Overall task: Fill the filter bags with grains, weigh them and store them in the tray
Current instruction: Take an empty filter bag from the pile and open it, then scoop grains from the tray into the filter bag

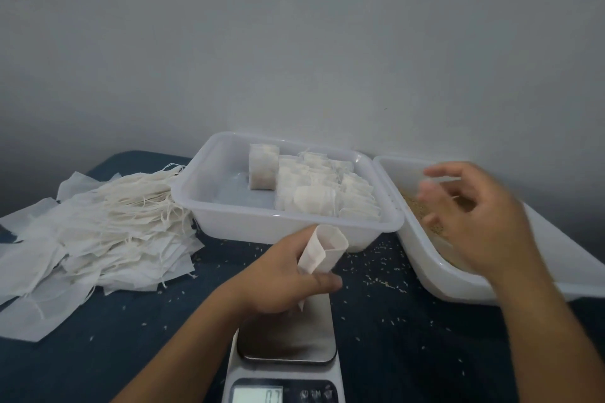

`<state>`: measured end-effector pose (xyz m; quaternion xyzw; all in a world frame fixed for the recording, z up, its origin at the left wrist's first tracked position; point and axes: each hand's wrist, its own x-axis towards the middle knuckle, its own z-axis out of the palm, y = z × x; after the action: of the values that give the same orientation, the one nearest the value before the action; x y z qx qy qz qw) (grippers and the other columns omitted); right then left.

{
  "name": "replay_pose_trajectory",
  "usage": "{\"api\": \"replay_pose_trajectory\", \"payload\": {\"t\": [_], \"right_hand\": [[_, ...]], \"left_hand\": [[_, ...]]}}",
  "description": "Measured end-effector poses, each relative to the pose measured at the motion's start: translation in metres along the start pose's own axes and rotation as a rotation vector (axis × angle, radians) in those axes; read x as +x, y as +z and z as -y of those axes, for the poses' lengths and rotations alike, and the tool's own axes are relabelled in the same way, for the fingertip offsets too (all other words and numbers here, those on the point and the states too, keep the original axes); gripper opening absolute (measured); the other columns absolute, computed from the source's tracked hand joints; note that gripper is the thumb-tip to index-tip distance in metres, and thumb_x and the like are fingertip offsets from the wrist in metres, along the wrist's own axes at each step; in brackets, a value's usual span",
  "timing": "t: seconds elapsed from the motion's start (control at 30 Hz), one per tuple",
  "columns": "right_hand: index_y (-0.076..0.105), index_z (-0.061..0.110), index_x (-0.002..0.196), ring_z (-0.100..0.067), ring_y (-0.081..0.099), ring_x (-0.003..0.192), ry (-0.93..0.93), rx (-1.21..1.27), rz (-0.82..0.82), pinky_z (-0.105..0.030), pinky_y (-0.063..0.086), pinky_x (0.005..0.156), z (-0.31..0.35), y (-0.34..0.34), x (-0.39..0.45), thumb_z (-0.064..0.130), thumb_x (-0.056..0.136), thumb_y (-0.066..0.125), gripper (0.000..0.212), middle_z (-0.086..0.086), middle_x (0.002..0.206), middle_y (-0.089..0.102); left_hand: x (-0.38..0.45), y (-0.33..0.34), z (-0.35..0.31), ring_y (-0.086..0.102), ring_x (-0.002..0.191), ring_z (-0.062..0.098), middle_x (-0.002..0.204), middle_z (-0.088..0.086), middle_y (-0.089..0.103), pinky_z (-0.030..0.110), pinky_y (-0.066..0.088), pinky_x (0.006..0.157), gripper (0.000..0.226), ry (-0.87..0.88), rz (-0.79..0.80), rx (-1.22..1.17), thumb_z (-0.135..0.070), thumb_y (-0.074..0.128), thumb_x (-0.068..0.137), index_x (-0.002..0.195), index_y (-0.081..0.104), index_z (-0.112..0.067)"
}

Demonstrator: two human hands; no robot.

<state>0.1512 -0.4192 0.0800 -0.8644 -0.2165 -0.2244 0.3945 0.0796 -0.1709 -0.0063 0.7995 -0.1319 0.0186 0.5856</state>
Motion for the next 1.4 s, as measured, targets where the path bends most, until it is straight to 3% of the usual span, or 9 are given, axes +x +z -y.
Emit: {"api": "replay_pose_trajectory", "payload": {"t": [0.2, 0.4, 0.5, 0.7, 0.83, 0.97, 1.17, 1.3, 1.4], "right_hand": [[0.052, 0.026, 0.141, -0.026, 0.059, 0.123, 0.565, -0.674, 0.478, -0.037, 0.045, 0.094, -0.101, -0.042, 0.028, 0.052, 0.094, 0.067, 0.056, -0.003, 0.141, 0.062], [0.076, 0.019, 0.11, -0.02, 0.064, 0.109, 0.514, -0.675, 0.684, -0.034, 0.048, 0.091, -0.112, -0.034, 0.027, 0.043, 0.092, 0.07, 0.031, -0.001, 0.121, 0.072], [0.076, 0.007, 0.111, -0.024, 0.067, 0.098, 0.5, -0.733, 0.76, -0.036, 0.05, 0.089, -0.117, -0.027, 0.034, 0.043, 0.096, 0.063, 0.041, -0.009, 0.114, 0.075], [0.068, 0.01, 0.075, -0.018, 0.063, 0.07, 0.524, -0.744, 0.728, -0.028, 0.043, 0.063, -0.114, -0.017, 0.049, 0.058, 0.102, 0.041, 0.062, -0.004, 0.078, 0.072], [0.071, 0.006, 0.091, -0.018, 0.069, 0.08, 0.546, -0.753, 0.714, -0.034, 0.049, 0.079, -0.114, -0.01, 0.06, 0.066, 0.102, 0.037, 0.07, -0.006, 0.089, 0.076], [0.05, 0.026, 0.093, -0.018, 0.056, 0.057, 0.502, -0.688, 0.604, -0.03, 0.047, 0.058, -0.114, -0.022, 0.072, 0.049, 0.107, 0.039, 0.029, -0.004, 0.073, 0.065], [0.056, 0.019, 0.093, -0.017, 0.061, 0.08, 0.401, -0.915, 0.558, -0.03, 0.045, 0.066, -0.117, -0.027, 0.088, 0.05, 0.106, 0.04, 0.036, 0.0, 0.098, 0.064], [0.059, 0.014, 0.087, -0.018, 0.062, 0.075, 0.47, -0.912, 0.525, -0.031, 0.044, 0.06, -0.122, -0.001, 0.082, 0.062, 0.098, 0.053, 0.049, -0.001, 0.086, 0.066], [0.065, 0.008, 0.079, -0.017, 0.065, 0.063, 0.539, -0.785, 0.485, -0.03, 0.045, 0.056, -0.129, 0.023, 0.079, 0.057, 0.097, 0.057, 0.052, -0.003, 0.075, 0.07]], "left_hand": [[0.001, 0.009, 0.006, 0.056, 0.097, -0.006, 0.107, -0.024, 0.058, 0.021, 0.047, 0.077, 0.037, -0.022, -0.04, 0.156, -0.052, 0.07, 0.081, 0.111, 0.049, -0.053], [0.0, 0.012, 0.012, 0.055, 0.095, -0.004, 0.105, -0.024, 0.056, 0.027, 0.054, 0.08, 0.037, -0.036, -0.068, 0.202, -0.053, 0.07, 0.083, 0.111, 0.045, -0.052], [-0.001, 0.013, 0.013, 0.055, 0.09, -0.002, 0.1, -0.022, 0.057, 0.025, 0.051, 0.074, 0.036, -0.022, -0.101, 0.235, -0.055, 0.068, 0.08, 0.109, 0.048, -0.046], [-0.001, 0.013, 0.017, 0.058, 0.09, 0.005, 0.1, -0.017, 0.061, 0.02, 0.049, 0.075, 0.039, 0.031, -0.147, 0.244, -0.059, 0.063, 0.078, 0.11, 0.054, -0.038], [0.0, 0.013, 0.02, 0.057, 0.086, 0.005, 0.097, -0.017, 0.061, 0.014, 0.046, 0.072, 0.033, 0.055, -0.166, 0.226, -0.057, 0.064, 0.079, 0.105, 0.052, -0.043], [0.0, 0.012, 0.02, 0.056, 0.08, 0.004, 0.094, -0.015, 0.061, 0.013, 0.045, 0.069, 0.031, 0.051, -0.184, 0.201, -0.055, 0.065, 0.079, 0.103, 0.053, -0.04], [0.0, 0.012, 0.017, 0.06, 0.095, 0.003, 0.105, -0.018, 0.064, 0.01, 0.048, 0.075, 0.032, 0.015, -0.158, 0.104, -0.051, 0.067, 0.08, 0.11, 0.055, -0.049], [0.001, 0.014, 0.016, 0.063, 0.098, 0.011, 0.107, -0.01, 0.068, 0.03, 0.052, 0.087, 0.033, 0.005, -0.146, 0.04, -0.046, 0.069, 0.081, 0.112, 0.059, -0.046], [0.001, 0.013, 0.017, 0.062, 0.093, 0.01, 0.102, -0.011, 0.067, 0.025, 0.05, 0.082, 0.031, 0.019, -0.148, 0.036, -0.046, 0.069, 0.081, 0.111, 0.06, -0.045]]}}
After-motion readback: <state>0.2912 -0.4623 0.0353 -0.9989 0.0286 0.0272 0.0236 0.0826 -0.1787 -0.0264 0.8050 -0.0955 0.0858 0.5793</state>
